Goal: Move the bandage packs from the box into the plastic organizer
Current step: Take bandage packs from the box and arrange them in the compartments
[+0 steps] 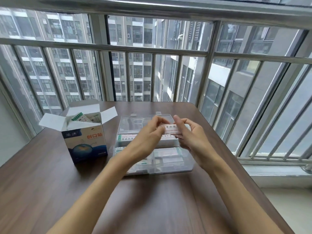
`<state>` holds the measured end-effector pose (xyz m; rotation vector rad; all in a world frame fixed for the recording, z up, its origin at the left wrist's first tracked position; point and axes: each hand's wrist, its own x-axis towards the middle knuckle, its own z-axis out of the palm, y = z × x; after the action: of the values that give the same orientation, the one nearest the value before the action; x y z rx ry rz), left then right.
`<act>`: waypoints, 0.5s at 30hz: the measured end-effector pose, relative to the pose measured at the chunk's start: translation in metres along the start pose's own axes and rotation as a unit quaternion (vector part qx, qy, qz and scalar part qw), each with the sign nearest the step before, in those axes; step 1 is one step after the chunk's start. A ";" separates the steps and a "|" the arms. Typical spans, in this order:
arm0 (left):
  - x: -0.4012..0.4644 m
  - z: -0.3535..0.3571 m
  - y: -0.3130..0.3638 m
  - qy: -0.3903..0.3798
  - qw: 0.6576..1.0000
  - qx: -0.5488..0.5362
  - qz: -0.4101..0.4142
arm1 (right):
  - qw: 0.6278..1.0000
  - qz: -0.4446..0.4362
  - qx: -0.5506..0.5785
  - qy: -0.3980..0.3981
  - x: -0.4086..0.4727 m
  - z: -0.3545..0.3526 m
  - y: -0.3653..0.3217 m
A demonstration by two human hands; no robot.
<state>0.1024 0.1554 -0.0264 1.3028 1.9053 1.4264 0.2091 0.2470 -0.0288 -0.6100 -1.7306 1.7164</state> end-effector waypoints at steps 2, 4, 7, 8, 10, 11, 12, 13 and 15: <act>0.000 -0.010 -0.006 0.006 0.998 0.053 0.018 | 0.996 0.010 -0.027 -0.079 0.003 -0.008 -0.004; -0.003 -0.018 -0.013 0.015 0.992 0.117 0.034 | 0.989 0.009 -0.085 -0.123 0.006 -0.015 -0.006; -0.006 -0.023 -0.016 0.029 0.978 0.199 0.049 | 0.970 -0.022 -0.202 -0.134 0.008 -0.019 -0.006; -0.006 -0.024 -0.017 0.038 0.972 0.228 0.046 | 0.963 -0.035 -0.233 -0.129 0.010 -0.019 -0.005; -0.004 -0.025 -0.015 0.048 0.958 0.281 0.039 | 0.945 -0.065 -0.300 -0.114 0.013 -0.018 -0.002; -0.003 -0.024 -0.015 0.048 0.951 0.304 0.037 | 0.933 -0.078 -0.335 -0.108 0.015 -0.018 -0.001; -0.003 -0.024 -0.015 0.048 0.945 0.321 0.035 | 0.923 -0.086 -0.361 -0.105 0.017 -0.018 0.000; -0.003 -0.024 -0.015 0.048 0.942 0.329 0.034 | 0.915 -0.091 -0.378 -0.106 0.017 -0.018 0.001; -0.002 -0.025 -0.016 0.045 0.940 0.336 0.037 | 0.900 -0.098 -0.409 -0.115 0.019 -0.019 0.002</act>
<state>0.0771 0.1405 -0.0319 1.6246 2.5572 0.8879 0.2089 0.2735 -0.0291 -0.5553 -2.5914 0.8872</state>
